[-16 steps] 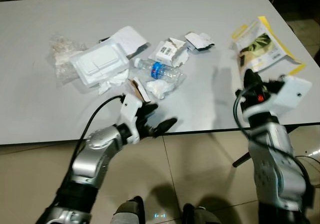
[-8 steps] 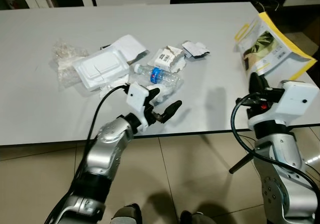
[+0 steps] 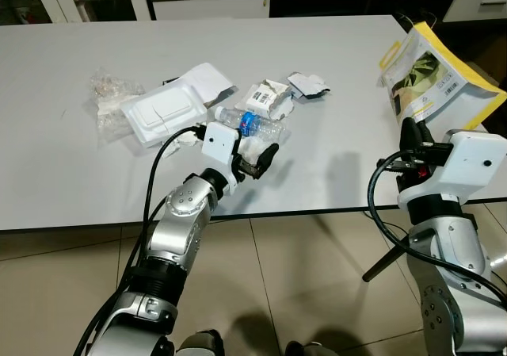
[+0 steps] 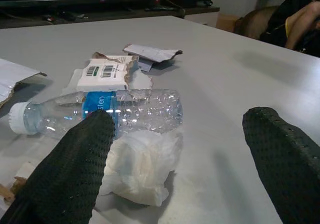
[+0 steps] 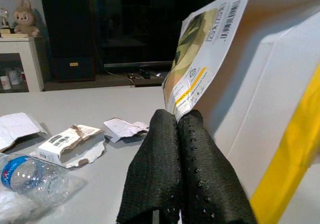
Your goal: Picking trash to rubbish bin
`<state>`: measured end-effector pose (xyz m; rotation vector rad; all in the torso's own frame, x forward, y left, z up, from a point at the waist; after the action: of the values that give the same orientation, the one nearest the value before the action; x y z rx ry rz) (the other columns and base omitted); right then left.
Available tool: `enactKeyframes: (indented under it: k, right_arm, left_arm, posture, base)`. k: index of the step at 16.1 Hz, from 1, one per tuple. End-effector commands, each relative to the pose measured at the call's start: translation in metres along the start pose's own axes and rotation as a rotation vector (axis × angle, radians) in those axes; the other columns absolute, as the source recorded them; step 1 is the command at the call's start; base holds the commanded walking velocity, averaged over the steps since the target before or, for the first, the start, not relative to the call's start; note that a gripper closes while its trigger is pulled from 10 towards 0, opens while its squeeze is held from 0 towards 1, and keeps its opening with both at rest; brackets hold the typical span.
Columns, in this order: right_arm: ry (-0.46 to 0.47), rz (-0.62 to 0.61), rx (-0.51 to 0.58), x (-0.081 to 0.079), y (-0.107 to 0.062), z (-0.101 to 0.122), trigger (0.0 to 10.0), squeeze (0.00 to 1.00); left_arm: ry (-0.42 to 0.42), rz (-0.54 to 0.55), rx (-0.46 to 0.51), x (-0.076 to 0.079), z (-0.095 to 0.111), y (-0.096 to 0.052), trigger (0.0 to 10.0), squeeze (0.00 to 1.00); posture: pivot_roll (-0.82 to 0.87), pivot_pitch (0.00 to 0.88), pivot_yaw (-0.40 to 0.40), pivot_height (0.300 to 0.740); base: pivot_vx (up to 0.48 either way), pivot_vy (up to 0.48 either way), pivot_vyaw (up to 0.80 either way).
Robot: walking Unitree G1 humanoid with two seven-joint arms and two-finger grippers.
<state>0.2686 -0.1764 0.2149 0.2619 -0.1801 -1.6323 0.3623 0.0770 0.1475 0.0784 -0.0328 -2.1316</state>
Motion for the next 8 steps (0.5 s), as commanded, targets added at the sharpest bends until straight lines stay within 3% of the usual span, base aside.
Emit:
enactKeyframes:
  k: [1,8]
  right_arm:
    - [-0.013,-0.019,0.007,0.0051,-0.0017,0.004,10.0,0.0]
    - [-0.019,-0.028,-0.01,0.0043,-0.003,0.0008,10.0,0.0]
  left_arm:
    - [0.0,0.015,-0.013,0.0009,-0.0053,0.0002,10.0,0.0]
    - [-0.02,0.035,-0.028,-0.0022,-0.0071,0.0044,10.0,0.0]
  posture:
    - [0.07,0.1,-0.008,0.74]
    - [0.07,0.101,-0.008,0.74]
  base:
    - [0.0,0.0,0.0]
    - [0.0,0.0,0.0]
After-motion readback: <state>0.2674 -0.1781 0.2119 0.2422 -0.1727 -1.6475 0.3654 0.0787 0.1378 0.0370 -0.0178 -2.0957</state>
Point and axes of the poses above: a point about 5 cm out from each wrist's last joint towards the gripper, its own y axis pointing out of the wrist towards the gripper, its own z axis along the axis of the wrist's last joint, x = y × z, the point moved 2 cm from there along y, pointing out of the wrist towards the gripper, and after that the axes turned 1 degree about y, right-handed, at the moved point
